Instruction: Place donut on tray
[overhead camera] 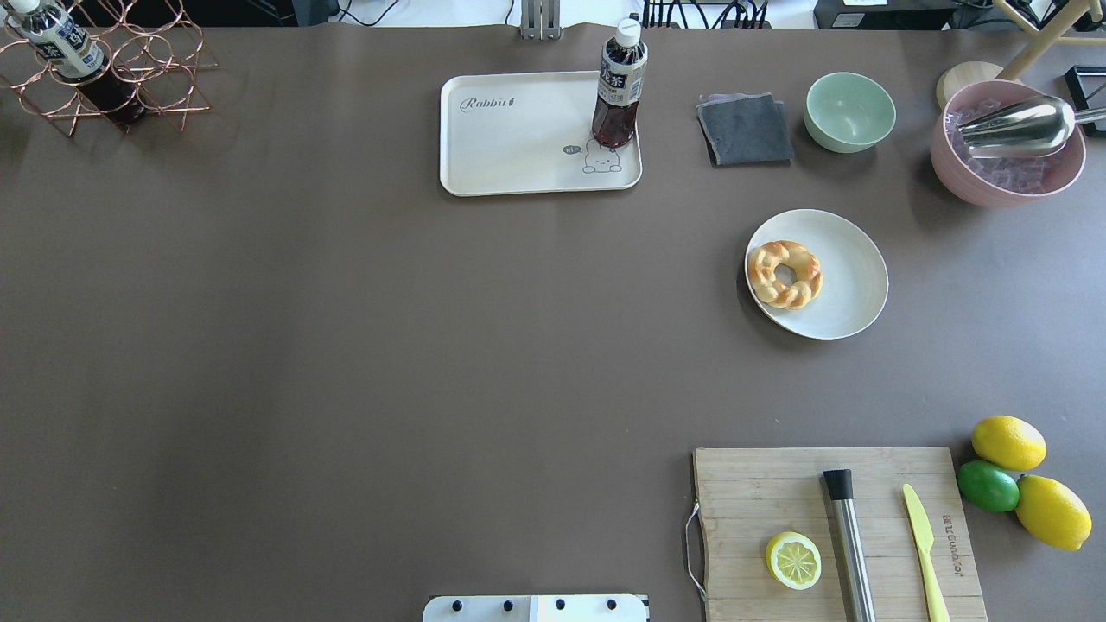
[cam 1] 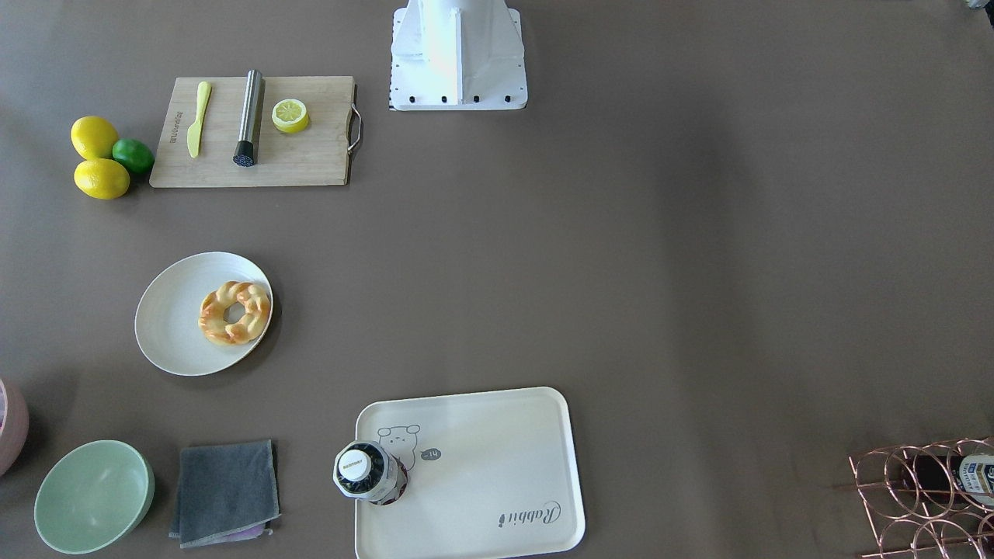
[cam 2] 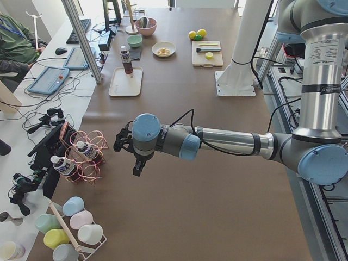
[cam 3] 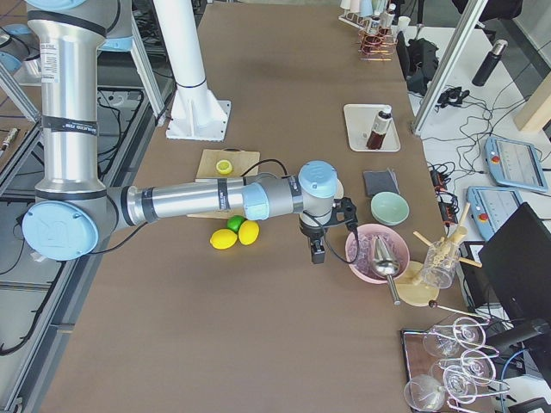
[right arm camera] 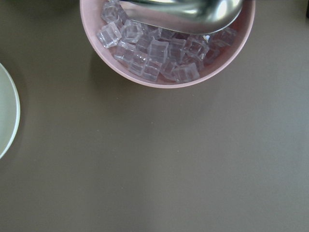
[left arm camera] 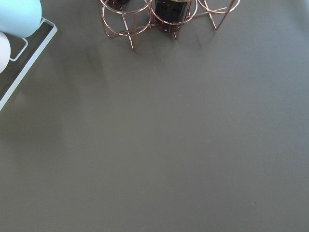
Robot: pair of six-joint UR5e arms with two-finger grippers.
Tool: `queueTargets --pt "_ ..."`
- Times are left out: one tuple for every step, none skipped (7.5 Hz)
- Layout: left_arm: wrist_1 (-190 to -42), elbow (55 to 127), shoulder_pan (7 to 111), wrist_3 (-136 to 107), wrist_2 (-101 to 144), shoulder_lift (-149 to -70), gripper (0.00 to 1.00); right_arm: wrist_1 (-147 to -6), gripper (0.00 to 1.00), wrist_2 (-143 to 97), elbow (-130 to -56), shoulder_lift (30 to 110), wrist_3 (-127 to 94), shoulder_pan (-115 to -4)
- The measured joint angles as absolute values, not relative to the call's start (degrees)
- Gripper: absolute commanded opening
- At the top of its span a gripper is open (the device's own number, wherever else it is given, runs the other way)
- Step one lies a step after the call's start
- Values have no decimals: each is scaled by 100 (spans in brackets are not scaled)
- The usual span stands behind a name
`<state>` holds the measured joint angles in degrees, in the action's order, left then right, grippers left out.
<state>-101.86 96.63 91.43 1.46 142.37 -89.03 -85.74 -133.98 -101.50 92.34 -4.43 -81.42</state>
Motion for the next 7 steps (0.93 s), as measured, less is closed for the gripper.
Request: queueTargets --pt "-10215 9651 9031 -119 14244 -9032 99 -8558 99 -13392 -10141 9072 -802 -7899" --pt "-10241 9654 8865 -408 14246 -9154 99 -8413 99 -13351 -10114 8934 -1283 -7590" --pt "-10345 9652 8680 -814 14246 -9308 99 -7962 99 -13251 -10006 8857 -1952 -7225" --pt "-10616 9647 8456 -1351 14236 -9414 99 -7323 99 -13160 -9806 8807 -2636 -6863" --pt "-10970 9640 8223 -1894 14211 -9462 99 -6765 96 -13062 -9599 8729 -3270 -6539" --pt "-11309 9637 8042 -2352 14192 -9481 99 -6372 90 -12913 -9454 8642 -3809 -6237" --pt "-11549 9635 7930 -2648 14178 -9488 99 -6123 83 -12778 -9380 8553 -4224 -5983"
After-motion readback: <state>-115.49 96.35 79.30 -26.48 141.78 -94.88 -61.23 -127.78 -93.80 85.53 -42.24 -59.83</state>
